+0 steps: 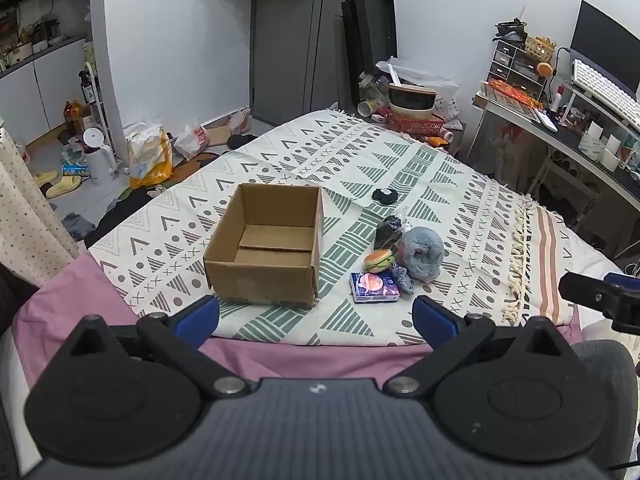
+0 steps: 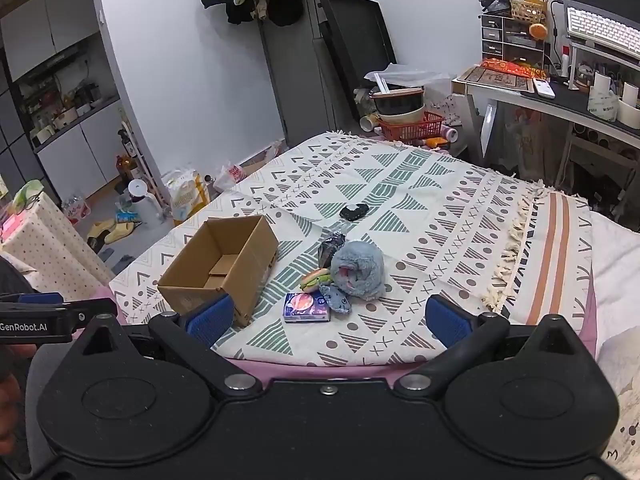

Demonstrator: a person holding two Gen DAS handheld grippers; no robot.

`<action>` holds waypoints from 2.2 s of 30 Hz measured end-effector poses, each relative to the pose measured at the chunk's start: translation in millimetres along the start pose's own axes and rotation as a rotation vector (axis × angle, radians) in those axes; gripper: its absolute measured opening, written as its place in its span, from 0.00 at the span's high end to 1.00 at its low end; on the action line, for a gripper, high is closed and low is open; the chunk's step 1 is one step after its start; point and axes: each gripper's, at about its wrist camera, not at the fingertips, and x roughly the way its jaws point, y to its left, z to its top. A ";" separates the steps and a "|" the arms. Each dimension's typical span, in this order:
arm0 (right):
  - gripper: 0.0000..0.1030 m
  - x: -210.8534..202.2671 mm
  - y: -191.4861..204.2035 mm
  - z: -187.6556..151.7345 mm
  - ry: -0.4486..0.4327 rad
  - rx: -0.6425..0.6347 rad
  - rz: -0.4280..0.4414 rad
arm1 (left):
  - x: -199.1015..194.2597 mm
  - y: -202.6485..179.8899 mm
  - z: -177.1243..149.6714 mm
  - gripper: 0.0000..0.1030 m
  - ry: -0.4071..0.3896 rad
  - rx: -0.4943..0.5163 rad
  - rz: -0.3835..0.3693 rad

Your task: Organize soft objects

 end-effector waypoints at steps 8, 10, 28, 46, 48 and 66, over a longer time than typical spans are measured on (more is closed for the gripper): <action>0.00 0.7 1.1 0.2 0.003 -0.002 -0.001 | 0.3 -1.2 0.1 0.01 -0.003 0.000 0.002; 0.00 1.0 1.2 0.6 0.003 0.000 -0.001 | 0.2 -0.7 -0.3 0.01 -0.004 -0.002 0.002; 0.00 3.6 -1.7 -2.8 0.009 0.011 0.001 | -3.5 11.3 1.6 0.01 -0.012 -0.029 0.001; 0.00 1.7 -4.8 -4.2 0.002 0.022 0.006 | -4.1 9.8 -2.6 0.01 -0.024 -0.024 -0.010; 0.00 1.6 -5.0 -4.3 0.001 0.020 0.006 | -4.6 8.5 -3.3 0.01 -0.023 -0.025 -0.009; 0.00 14.7 -15.0 -1.4 -0.009 0.016 0.057 | 8.1 -5.6 2.7 0.01 -0.027 -0.019 -0.020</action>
